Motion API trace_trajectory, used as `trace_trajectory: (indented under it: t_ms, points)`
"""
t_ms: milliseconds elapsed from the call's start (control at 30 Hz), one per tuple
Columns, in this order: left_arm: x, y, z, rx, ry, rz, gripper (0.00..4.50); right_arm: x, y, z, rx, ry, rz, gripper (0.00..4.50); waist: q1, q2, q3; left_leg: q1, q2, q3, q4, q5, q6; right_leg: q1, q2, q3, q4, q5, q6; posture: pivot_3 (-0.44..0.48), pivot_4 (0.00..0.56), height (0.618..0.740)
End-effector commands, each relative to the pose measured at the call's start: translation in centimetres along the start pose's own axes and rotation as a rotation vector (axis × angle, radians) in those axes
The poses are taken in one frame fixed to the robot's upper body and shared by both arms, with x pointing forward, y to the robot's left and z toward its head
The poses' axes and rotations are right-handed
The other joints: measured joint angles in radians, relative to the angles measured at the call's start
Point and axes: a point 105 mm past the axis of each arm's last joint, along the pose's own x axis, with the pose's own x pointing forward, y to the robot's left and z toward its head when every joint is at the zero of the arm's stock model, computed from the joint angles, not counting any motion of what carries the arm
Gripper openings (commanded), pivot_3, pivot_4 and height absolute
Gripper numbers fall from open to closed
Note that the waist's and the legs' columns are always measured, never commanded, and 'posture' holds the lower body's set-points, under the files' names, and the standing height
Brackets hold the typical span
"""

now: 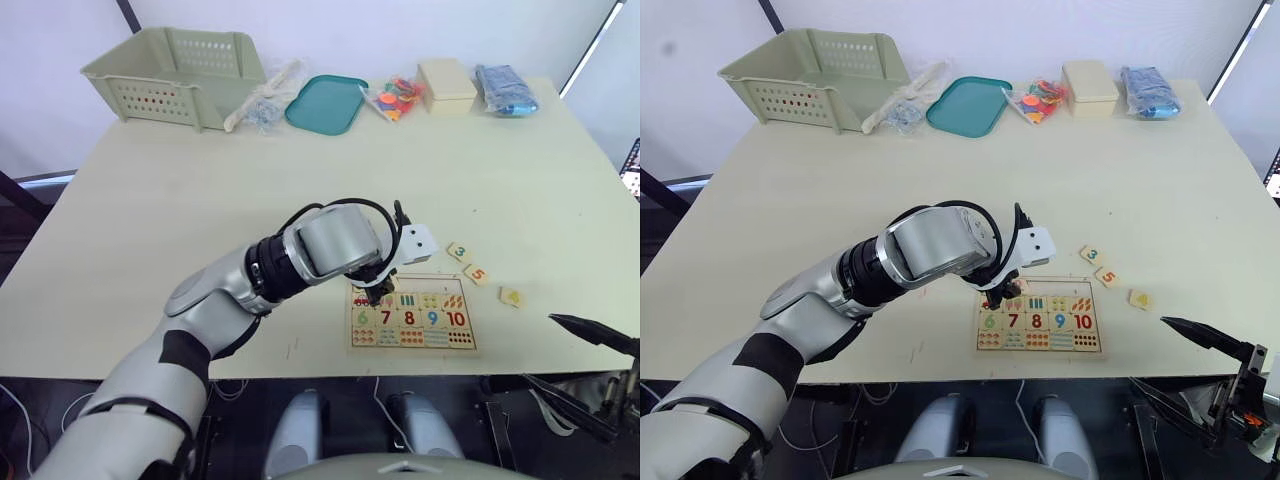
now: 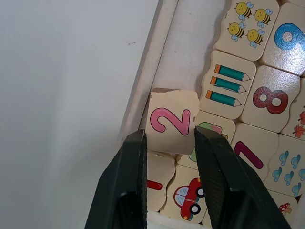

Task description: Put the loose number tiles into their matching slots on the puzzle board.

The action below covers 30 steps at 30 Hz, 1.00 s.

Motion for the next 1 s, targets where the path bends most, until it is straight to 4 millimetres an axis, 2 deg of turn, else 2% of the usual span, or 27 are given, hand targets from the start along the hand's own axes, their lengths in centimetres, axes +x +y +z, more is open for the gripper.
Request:
trace_trajectory:
  t_ms: [33,233,433,467,500,667,800,1000]
  points:
    - [-0.5,0.3,0.5,-0.005,-0.027,0.015,1.04,0.1,0.3,0.7,-0.031,-0.018,0.011,4.50,0.000,0.000,0.000,0.000,0.000,0.000,0.000,0.000,0.000,0.000,0.000,0.000,0.000,0.000,0.000,0.000,0.150,0.740]
    - [-0.4,0.3,0.5,-0.007,-0.026,0.017,1.04,0.1,0.3,0.7,-0.030,-0.018,0.011,4.50,0.000,0.000,0.000,0.000,0.000,0.000,0.000,0.000,0.000,0.000,0.000,0.000,0.000,0.000,0.000,0.000,0.150,0.740]
    - [-0.4,0.2,0.5,-0.008,-0.026,0.016,3.81,0.1,0.3,0.6,-0.029,-0.019,0.013,4.50,0.000,0.000,0.000,0.000,0.000,0.000,0.000,0.000,0.000,0.000,0.000,0.000,0.000,0.000,0.000,0.000,0.150,0.740]
    - [-0.4,0.2,0.5,-0.008,-0.026,0.015,4.20,0.1,0.3,0.6,-0.029,-0.019,0.013,4.50,0.000,0.000,0.000,0.000,0.000,0.000,0.000,0.000,0.000,0.000,0.000,0.000,0.000,0.000,0.000,0.000,0.150,0.740]
    - [-0.4,0.2,0.5,-0.009,-0.027,0.015,4.37,0.1,0.3,0.6,-0.028,-0.019,0.014,4.50,0.000,0.000,0.000,0.000,0.000,0.000,0.000,0.000,0.000,0.000,0.000,0.000,0.000,0.000,0.000,0.000,0.150,0.740]
    - [-0.8,0.5,0.9,-0.016,-0.050,0.023,4.37,0.2,0.3,0.6,-0.028,-0.021,0.014,4.50,0.000,0.000,0.000,0.000,0.000,0.000,0.000,0.000,0.000,0.000,0.000,0.000,0.000,0.000,0.000,0.000,0.150,0.740]
    - [-2.4,0.9,1.3,-0.014,-0.138,-0.030,4.37,0.3,0.4,0.6,-0.028,-0.022,0.016,4.50,-0.001,0.000,0.000,0.000,0.000,0.000,0.000,0.000,0.000,0.000,0.000,0.000,0.000,0.000,0.000,0.000,0.150,0.740]
    - [-4.1,1.6,0.5,0.035,-0.268,-0.136,4.37,0.3,0.4,0.5,-0.028,-0.024,0.016,4.50,-0.001,0.001,0.000,0.000,0.000,0.000,-0.001,0.000,0.000,0.000,0.000,0.000,0.000,0.000,0.000,0.000,0.150,0.740]
